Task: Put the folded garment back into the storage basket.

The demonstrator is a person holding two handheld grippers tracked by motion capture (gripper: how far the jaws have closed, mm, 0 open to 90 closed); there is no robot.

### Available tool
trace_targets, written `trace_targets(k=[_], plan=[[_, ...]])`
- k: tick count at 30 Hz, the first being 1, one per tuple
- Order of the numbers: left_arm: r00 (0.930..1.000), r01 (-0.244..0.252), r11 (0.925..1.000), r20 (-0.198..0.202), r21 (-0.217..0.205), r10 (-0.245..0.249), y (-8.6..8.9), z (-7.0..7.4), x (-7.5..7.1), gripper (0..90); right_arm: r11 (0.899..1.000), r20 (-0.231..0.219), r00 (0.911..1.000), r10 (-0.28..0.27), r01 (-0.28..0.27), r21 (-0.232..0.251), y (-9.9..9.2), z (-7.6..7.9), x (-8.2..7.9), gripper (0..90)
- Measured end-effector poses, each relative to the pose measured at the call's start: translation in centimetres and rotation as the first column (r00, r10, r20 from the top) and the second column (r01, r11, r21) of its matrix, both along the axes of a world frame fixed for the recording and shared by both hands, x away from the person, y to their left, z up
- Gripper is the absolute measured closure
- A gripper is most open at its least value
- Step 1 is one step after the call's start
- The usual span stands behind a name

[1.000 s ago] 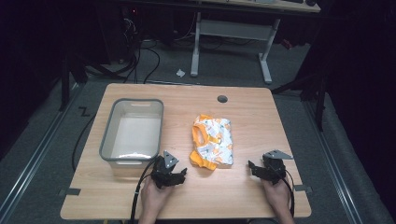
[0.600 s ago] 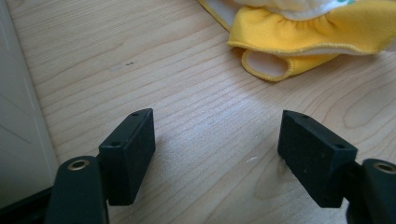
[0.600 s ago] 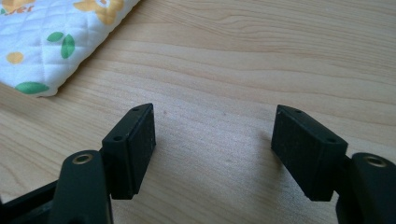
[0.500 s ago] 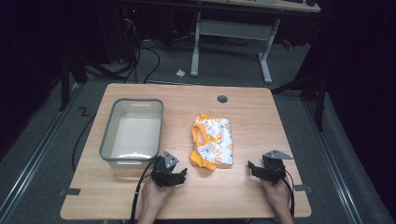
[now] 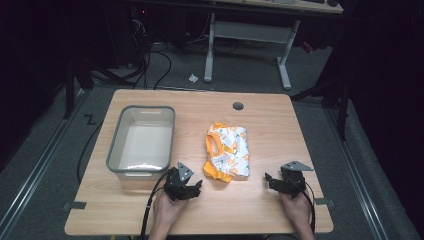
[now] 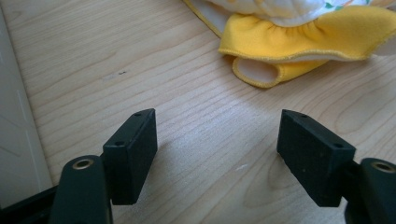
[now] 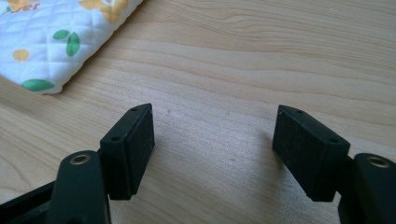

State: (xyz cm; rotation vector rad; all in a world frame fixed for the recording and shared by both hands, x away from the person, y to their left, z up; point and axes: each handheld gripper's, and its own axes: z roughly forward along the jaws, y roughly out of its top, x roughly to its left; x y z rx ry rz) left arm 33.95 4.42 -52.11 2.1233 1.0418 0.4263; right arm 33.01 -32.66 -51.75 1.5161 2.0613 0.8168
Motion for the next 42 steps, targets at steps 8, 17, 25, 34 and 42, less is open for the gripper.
trace_targets(k=[8, 17, 25, 34, 42], plan=[[0.9993, 0.033, 0.9986, -0.016, -0.042, -0.034, -0.4, 0.7, -0.1, 32.4, 1.0, -0.001, 1.0, 0.001, -0.001, 0.002, 0.0, 0.0, 0.0, 29.8], [0.9983, 0.038, 0.9907, -0.039, -0.131, -0.044, -0.6, 2.0, 0.2, 33.0, 1.0, -0.001, 1.0, 0.0, 0.0, 0.002, 0.0, 0.0, 0.0, 29.7], [0.9981, 0.036, 0.9885, -0.044, -0.147, -0.043, -1.0, 3.1, 0.9, 27.5, 1.0, -0.001, 1.0, 0.001, -0.001, 0.001, 0.0, 0.0, 0.0, 29.7], [0.9971, 0.038, 0.9869, -0.06, -0.157, -0.048, -1.7, 4.3, 2.0, 24.4, 1.0, -0.002, 1.0, 0.0, 0.0, 0.002, 0.0, 0.0, 0.0, 29.4], [0.995, 0.026, 0.9892, -0.092, -0.144, -0.04, -2.4, 4.5, 3.6, 20.7, 1.0, -0.002, 1.0, 0.005, -0.005, 0.002, 0.0, 0.0, 0.0, 29.1]])
